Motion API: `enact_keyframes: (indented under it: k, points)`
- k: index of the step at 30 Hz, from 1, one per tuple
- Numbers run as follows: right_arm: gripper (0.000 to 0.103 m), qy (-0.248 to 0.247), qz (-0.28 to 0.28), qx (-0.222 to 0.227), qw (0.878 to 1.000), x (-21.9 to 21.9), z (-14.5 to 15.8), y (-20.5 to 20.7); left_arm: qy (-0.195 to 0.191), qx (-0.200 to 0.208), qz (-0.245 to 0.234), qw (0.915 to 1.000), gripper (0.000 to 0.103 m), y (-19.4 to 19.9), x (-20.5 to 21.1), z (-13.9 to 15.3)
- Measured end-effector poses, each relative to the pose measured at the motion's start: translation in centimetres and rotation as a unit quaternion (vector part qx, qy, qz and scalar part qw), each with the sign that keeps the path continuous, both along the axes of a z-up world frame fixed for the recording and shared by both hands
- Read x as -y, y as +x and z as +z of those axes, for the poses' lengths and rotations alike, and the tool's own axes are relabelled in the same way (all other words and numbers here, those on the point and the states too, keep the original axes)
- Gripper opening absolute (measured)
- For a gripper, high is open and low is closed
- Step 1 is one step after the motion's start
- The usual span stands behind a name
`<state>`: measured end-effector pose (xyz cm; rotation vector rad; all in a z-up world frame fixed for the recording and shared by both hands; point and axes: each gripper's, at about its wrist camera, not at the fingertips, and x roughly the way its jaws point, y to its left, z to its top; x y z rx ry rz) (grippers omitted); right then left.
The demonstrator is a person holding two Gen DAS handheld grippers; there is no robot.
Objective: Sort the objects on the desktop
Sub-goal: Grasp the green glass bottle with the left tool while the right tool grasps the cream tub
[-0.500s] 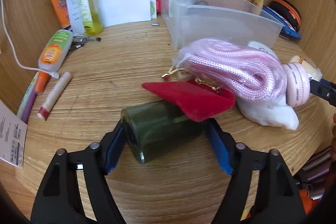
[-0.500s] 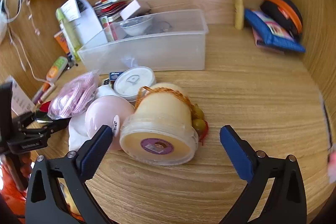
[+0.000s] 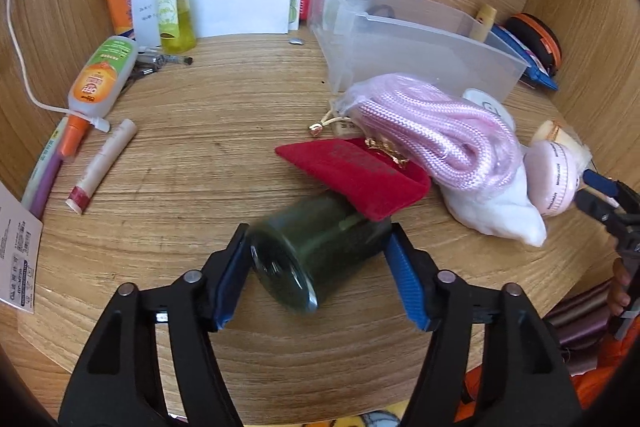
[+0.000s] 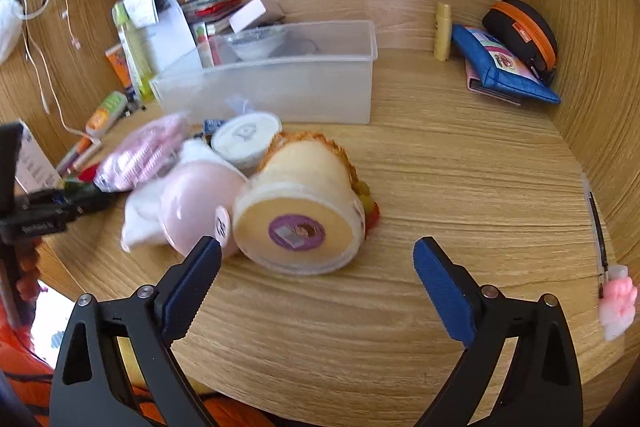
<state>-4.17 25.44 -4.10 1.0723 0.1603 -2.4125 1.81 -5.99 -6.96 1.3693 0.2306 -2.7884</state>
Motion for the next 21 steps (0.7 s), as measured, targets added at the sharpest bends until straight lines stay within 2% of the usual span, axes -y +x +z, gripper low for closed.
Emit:
enact_keyframes:
  k: [2,6,9,11,13,15,16,21]
  points:
    - [0.096,0.012,0.001,0.001,1.0,0.3,-0.5,-0.1,-0.003,0.001,-0.003,1.0,0.074,-0.1,-0.2,-0.1]
    - [0.096,0.028,0.0,0.002,1.0,1.1,-1.2,-1.0,-0.003,0.0,-0.011,0.9999,0.075,-0.5,-0.8,-0.3]
    - [0.095,0.018,-0.004,-0.003,1.0,1.6,-1.1,-1.5,-0.019,-0.01,0.0,0.9998,0.075,-0.7,-1.2,-0.5]
    - [0.094,0.012,-0.012,-0.008,1.0,1.7,-0.9,-1.9,-0.036,-0.015,0.01,0.9992,0.065,-0.7,-1.4,-0.5]
    - [0.093,0.009,-0.015,-0.01,1.0,1.8,-0.9,-2.1,-0.041,-0.019,0.016,0.9988,0.063,-0.6,-1.3,-0.5]
    - [0.079,-0.001,-0.018,-0.009,1.0,1.8,-0.9,-2.3,-0.039,-0.019,0.023,0.9988,0.059,-0.3,-0.9,-0.5]
    - [0.068,-0.011,-0.011,-0.002,1.0,1.8,-0.9,-2.4,-0.039,-0.019,0.026,0.9987,0.059,-0.2,-0.7,-0.4]
    - [0.068,-0.001,-0.014,-0.014,1.0,1.8,-0.6,-2.2,-0.045,-0.034,0.038,0.9977,0.059,0.8,-0.1,0.6]
